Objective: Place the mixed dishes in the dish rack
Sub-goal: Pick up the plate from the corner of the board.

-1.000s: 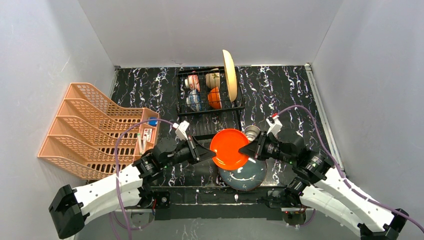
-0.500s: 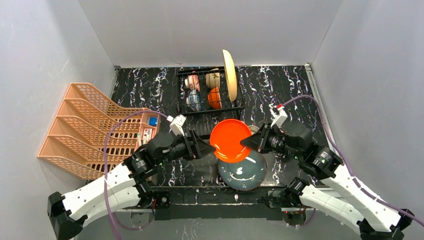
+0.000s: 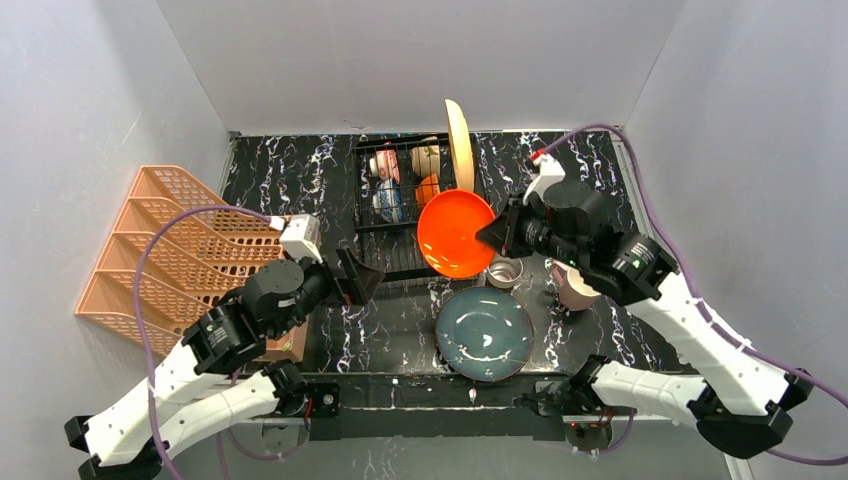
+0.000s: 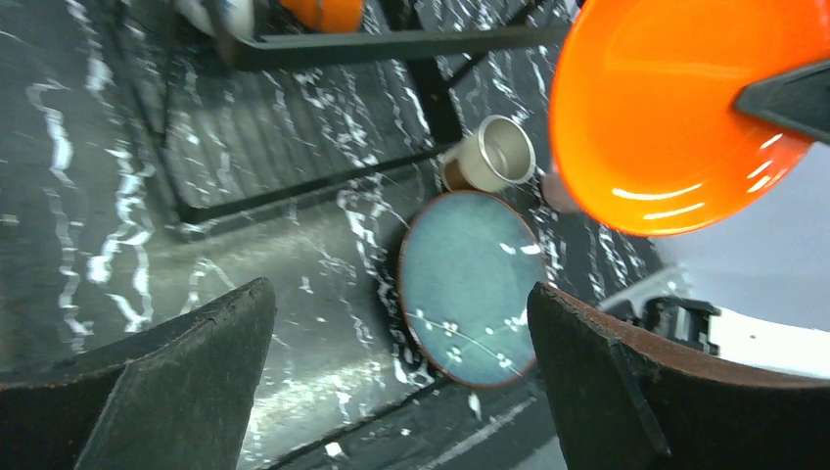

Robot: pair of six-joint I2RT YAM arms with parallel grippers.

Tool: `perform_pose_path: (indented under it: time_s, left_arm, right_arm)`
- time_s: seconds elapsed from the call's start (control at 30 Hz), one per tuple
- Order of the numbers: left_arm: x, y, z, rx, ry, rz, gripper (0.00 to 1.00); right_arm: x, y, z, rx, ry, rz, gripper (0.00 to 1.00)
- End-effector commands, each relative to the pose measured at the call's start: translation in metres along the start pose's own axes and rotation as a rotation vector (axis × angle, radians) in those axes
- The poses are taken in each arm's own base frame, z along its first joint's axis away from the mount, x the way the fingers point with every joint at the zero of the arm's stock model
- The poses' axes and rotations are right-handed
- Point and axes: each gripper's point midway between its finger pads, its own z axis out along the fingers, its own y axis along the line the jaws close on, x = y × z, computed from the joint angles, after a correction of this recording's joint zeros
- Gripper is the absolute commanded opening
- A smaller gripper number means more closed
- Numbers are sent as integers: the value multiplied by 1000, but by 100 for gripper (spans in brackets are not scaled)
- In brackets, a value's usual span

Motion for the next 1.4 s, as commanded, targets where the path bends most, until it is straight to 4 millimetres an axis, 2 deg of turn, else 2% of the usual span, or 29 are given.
perform_pose_path:
  time_s: [0.0, 0.13, 0.3, 0.47, 0.57, 0.7, 0.8, 0.97, 1.17, 1.37]
  left_arm:
    - [-23, 38, -22, -181, -80, 123, 98]
    - [-39, 55, -34, -265, -143, 172, 98]
    - [-47, 76, -42, -354, -205, 216, 99]
    - [-49, 97, -47, -437, -259, 239, 98]
    - [-45, 106, -47, -468, -263, 255, 98]
    - [-43, 106, -44, -472, -255, 272, 98]
    - [-40, 106, -40, -477, -236, 283, 99]
    - [-38, 107, -39, -477, -225, 287, 98]
    - [-36, 107, -38, -478, -218, 292, 99]
    - [-37, 107, -38, -477, -221, 289, 98]
  right_arm:
    - [-48, 12, -8, 36, -109, -72, 1]
    - [-78, 28, 0, 54, -148, -90, 1]
    - [-107, 62, 13, 46, -198, -127, 1]
    - [-118, 83, 37, 91, -218, -151, 1]
    - [-120, 89, 48, 131, -233, -159, 1]
    - [-122, 100, 62, 140, -256, -148, 1]
    - [-125, 101, 73, 172, -281, -148, 1]
    - [-138, 93, 78, 262, -340, -172, 1]
    - [-158, 81, 75, 397, -425, -242, 1]
    - [-166, 69, 66, 502, -465, -292, 1]
